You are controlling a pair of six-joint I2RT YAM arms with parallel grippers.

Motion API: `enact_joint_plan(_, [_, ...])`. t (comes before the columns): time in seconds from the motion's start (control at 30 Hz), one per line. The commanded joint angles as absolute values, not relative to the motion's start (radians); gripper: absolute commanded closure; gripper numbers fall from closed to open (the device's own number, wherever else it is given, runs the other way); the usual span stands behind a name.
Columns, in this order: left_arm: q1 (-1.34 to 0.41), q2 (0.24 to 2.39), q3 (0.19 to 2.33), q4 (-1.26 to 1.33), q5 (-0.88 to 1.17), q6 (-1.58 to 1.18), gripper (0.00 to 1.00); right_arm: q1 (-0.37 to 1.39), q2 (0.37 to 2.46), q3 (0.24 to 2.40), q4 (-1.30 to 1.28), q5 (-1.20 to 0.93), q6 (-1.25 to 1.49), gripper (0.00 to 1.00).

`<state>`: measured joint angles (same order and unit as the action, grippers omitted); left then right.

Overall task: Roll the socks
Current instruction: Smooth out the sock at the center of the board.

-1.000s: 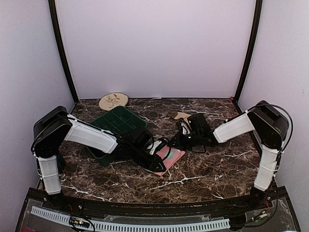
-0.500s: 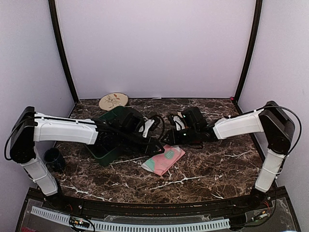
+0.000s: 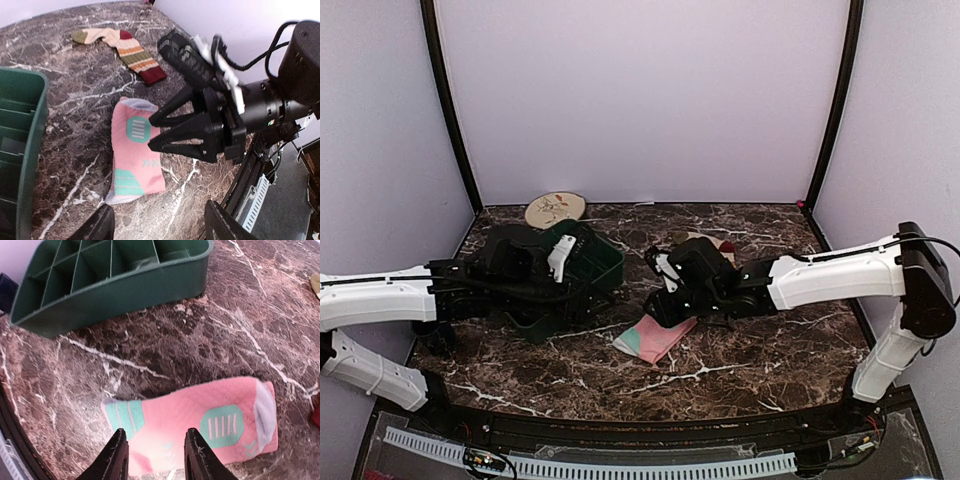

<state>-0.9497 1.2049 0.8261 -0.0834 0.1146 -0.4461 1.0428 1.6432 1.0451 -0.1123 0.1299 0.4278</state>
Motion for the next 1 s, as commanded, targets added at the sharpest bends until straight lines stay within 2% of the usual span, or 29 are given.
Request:
enact_joint_plan(0.0, [-0.931,1.078,0.764,-0.095,0.030,-0.409,0.34,1.110,1.619,1.056,-0.228,0.339,0.426,0.62])
enact_joint_plan(0.07, [-0.911,1.042,0.741,-0.112,0.050,-0.431,0.34,1.144,1.607,1.033,-0.231,0.349,0.434,0.61])
enact_joint_plan(0.13, [-0.884,1.021,0.714,-0.108,0.110,-0.445,0.43,1.188,1.612,1.025,-0.251,0.382,0.439,0.60])
enact_joint_plan(0.23, [-0.869,0.999,0.679,-0.117,0.132,-0.462,0.47,1.261,1.663,1.057,-0.319,0.440,0.437,0.57])
enact_joint_plan(0.47, [-0.868,1.013,0.644,-0.139,0.151,-0.474,0.49,1.373,1.820,1.183,-0.431,0.542,0.428,0.51])
enact_joint_plan(0.6, [-0.868,1.047,0.633,-0.123,0.164,-0.467,0.50,1.362,1.790,1.162,-0.368,0.542,0.491,0.55])
enact_joint_plan(0.97, [-0.902,1.298,0.741,-0.038,0.231,-0.411,0.57,1.199,1.656,0.932,-0.011,0.267,0.613,0.70])
